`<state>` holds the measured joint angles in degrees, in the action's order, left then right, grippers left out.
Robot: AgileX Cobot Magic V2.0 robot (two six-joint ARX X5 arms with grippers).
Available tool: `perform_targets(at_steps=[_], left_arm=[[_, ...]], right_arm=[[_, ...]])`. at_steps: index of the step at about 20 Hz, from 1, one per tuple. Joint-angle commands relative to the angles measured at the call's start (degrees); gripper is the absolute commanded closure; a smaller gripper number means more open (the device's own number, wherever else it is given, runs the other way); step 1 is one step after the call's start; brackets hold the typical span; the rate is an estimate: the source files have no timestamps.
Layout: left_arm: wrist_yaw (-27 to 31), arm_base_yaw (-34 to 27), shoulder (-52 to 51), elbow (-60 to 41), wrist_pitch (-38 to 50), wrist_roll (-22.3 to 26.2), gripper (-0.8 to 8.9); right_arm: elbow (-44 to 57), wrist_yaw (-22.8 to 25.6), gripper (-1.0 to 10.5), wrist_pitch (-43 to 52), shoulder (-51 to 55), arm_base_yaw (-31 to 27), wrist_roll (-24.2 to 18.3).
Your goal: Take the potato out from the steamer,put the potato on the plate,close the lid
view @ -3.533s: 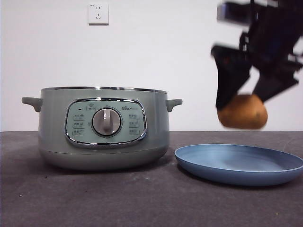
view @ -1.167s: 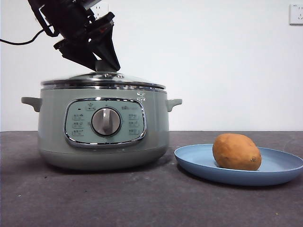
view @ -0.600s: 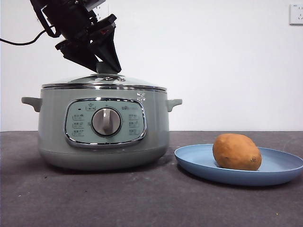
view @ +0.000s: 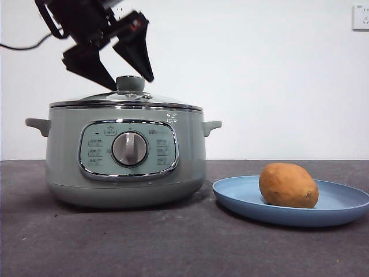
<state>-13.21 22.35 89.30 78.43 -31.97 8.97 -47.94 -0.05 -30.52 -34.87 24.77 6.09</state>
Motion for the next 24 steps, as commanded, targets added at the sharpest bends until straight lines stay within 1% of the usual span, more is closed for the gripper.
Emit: perform_targets(at_steps=[1, 3, 5, 8, 10, 11, 12, 13, 14, 15, 16, 24], left_arm=[[-0.35, 0.20, -3.32, 1.77, -2.49, 0.02, 2.72], [-0.55, 0.20, -6.36, 4.15, -7.54, 0.02, 2.73], [-1.14, 0.20, -9.51, 7.26, -15.43, 0.02, 2.75], [-4.31, 0.20, -12.94, 13.07, -29.90, 0.02, 2.82], [-5.29, 0.20, -14.43, 15.74, -36.46, 0.04, 2.87], [-5.27, 0.20, -15.15, 16.57, -38.62, 0.07, 3.40], [-5.55, 0.22, -15.80, 16.74, -39.65, 0.07, 4.45], [-6.49, 0.20, -16.33, 16.74, -40.37, 0.07, 5.88], [-7.45, 0.20, -16.74, 16.74, -41.03, 0.09, 7.51], [-8.15, 0.20, -16.76, 16.74, -41.27, 0.09, 8.33], [-8.15, 0.20, -16.76, 16.76, -41.68, 0.11, 8.19], [-8.00, 0.20, -16.74, 16.76, -40.96, 0.09, 8.18]], right_arm=[[-0.24, -1.97, 3.5, -0.26, -0.22, 0.07, 0.59], [-0.24, -4.55, 3.5, -0.61, -0.48, 0.11, 1.38], [-0.24, -7.56, 3.5, -2.16, -0.98, 0.11, 2.58], [-0.24, -14.49, 3.5, -7.02, -2.29, 0.11, 4.81], [-0.24, -19.52, 3.5, -10.10, -3.37, 0.11, 5.03], [-0.24, -21.44, 3.5, -11.32, -3.89, 0.11, 5.05], [-0.24, -22.97, 3.6, -12.41, -4.31, 0.11, 5.05], [-0.24, -24.20, 4.2, -13.35, -4.72, 0.09, 5.03], [-0.24, -24.17, 5.7, -14.12, -4.96, 0.11, 5.03], [-0.24, -24.00, 7.5, -14.64, -5.14, 0.11, 4.98], [-0.24, -24.02, 9.5, -14.80, -5.27, 0.09, 4.96], [-0.24, -23.63, 9.5, -14.91, -5.25, 0.09, 4.76]])
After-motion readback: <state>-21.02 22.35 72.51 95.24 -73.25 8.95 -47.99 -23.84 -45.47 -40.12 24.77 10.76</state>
